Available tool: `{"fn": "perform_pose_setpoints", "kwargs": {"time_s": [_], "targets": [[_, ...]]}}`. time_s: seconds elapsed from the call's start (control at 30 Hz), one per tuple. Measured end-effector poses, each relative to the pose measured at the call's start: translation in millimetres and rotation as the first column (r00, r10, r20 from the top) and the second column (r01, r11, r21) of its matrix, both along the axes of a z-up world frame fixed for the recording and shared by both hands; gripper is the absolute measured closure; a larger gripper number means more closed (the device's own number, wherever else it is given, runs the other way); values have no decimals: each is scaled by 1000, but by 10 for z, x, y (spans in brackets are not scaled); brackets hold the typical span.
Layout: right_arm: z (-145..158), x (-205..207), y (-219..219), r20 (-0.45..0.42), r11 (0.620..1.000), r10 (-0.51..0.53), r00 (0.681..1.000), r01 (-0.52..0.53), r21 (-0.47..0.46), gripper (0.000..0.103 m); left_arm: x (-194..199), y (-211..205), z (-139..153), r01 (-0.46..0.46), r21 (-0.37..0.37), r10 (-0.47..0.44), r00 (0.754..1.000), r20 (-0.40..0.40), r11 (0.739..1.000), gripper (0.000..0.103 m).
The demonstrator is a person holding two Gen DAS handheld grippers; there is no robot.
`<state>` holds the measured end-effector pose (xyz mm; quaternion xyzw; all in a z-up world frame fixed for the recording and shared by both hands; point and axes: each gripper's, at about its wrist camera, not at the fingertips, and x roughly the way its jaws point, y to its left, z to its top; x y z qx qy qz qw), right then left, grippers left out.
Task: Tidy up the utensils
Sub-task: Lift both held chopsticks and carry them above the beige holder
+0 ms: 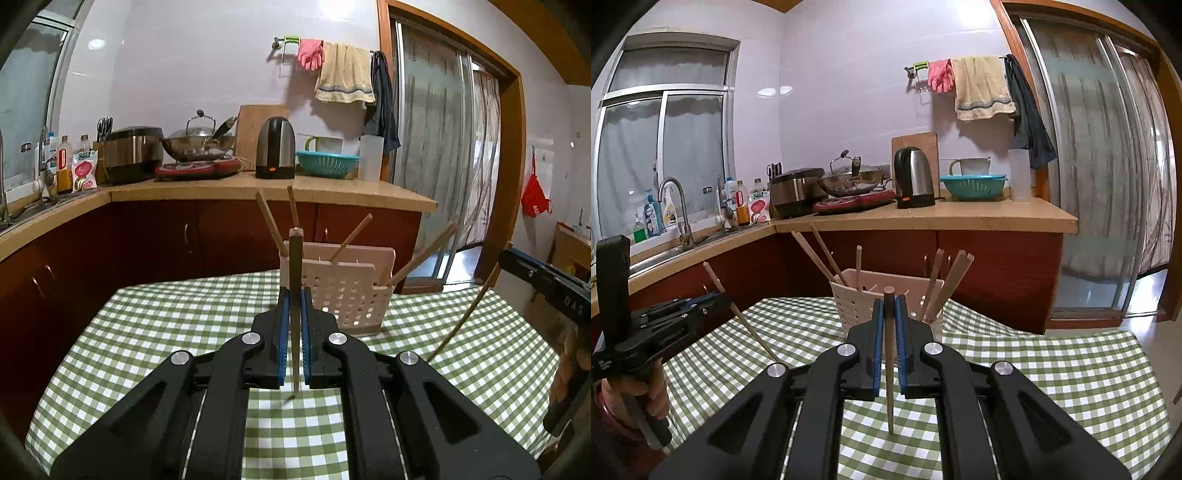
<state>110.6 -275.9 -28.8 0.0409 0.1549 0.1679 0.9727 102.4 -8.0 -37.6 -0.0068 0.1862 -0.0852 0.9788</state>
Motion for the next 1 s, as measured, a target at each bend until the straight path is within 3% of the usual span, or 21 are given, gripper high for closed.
{"fn": "perform_pose_setpoints", "kwargs": {"time_s": [0.4,0.7,1.0], "targets": [[555,116,-7,160,1000,17,987,-19,11,96,176,-46,580,52,-35,-47,989,137,998,96],[983,475,35,288,1000,23,957,-27,8,96,477,-149,1037,59,-25,-50,961,271,998,96],[991,1026,78,302,1000,10,953,-16,19,96,977,-290,1223,62,-18,-52,945,323,998,96]]}}
